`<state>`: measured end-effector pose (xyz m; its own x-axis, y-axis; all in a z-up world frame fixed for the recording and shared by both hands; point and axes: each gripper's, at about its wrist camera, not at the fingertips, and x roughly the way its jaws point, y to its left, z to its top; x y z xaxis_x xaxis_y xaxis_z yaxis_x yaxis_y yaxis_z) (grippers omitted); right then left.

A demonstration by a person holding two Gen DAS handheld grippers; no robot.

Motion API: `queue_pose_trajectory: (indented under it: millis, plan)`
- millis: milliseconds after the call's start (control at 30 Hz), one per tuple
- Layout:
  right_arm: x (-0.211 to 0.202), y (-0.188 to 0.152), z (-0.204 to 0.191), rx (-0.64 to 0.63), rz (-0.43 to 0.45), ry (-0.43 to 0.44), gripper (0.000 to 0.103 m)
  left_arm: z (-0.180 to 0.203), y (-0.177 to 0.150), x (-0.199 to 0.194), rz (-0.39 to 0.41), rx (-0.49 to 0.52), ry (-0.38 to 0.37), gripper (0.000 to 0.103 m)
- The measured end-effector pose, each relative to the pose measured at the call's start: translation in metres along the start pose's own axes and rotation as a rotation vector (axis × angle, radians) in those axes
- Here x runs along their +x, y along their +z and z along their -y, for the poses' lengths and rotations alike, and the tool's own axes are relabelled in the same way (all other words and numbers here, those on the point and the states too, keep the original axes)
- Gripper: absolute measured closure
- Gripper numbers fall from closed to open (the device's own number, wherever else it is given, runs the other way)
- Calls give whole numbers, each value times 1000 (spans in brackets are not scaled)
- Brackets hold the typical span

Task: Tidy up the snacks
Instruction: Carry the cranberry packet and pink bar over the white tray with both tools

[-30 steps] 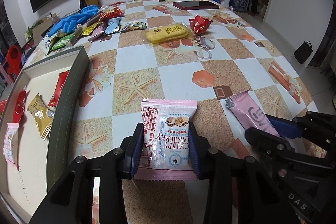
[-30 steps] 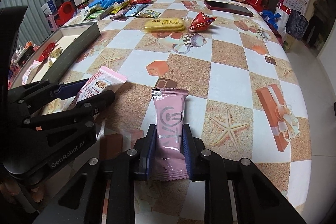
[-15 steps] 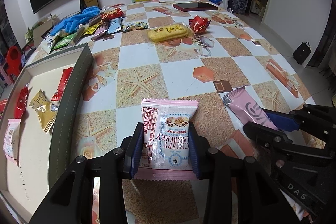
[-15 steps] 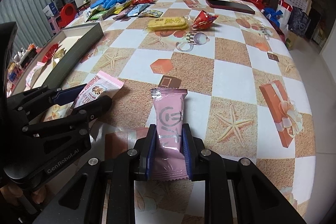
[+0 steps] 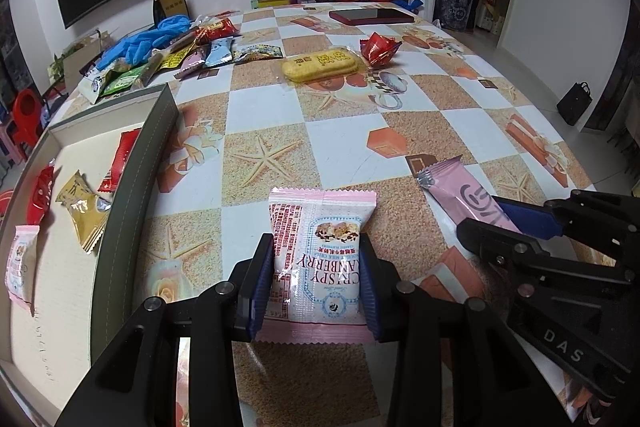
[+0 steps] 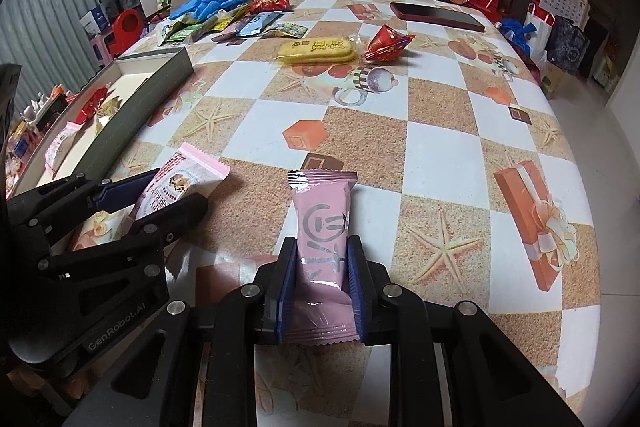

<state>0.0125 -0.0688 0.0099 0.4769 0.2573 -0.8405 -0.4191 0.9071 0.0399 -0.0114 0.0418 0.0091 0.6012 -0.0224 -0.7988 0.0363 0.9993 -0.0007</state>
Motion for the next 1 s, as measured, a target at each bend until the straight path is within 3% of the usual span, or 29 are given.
queue_pose_trajectory:
  millis: [200, 367, 633, 1000]
  plan:
    - [1, 2, -6, -36, -6, -3, 78, 0, 0, -1, -7, 9, -5, 61]
    - [-10, -1, 0, 61, 1, 126, 78, -3, 0, -4, -46, -15, -29, 61]
    - [-30, 2, 0, 134, 45, 220, 78, -13, -2, -31, -27, -47, -41, 61]
    - [-49, 19, -47, 43, 86, 286, 78, -70, -9, -67, -33, -129, 67, 61]
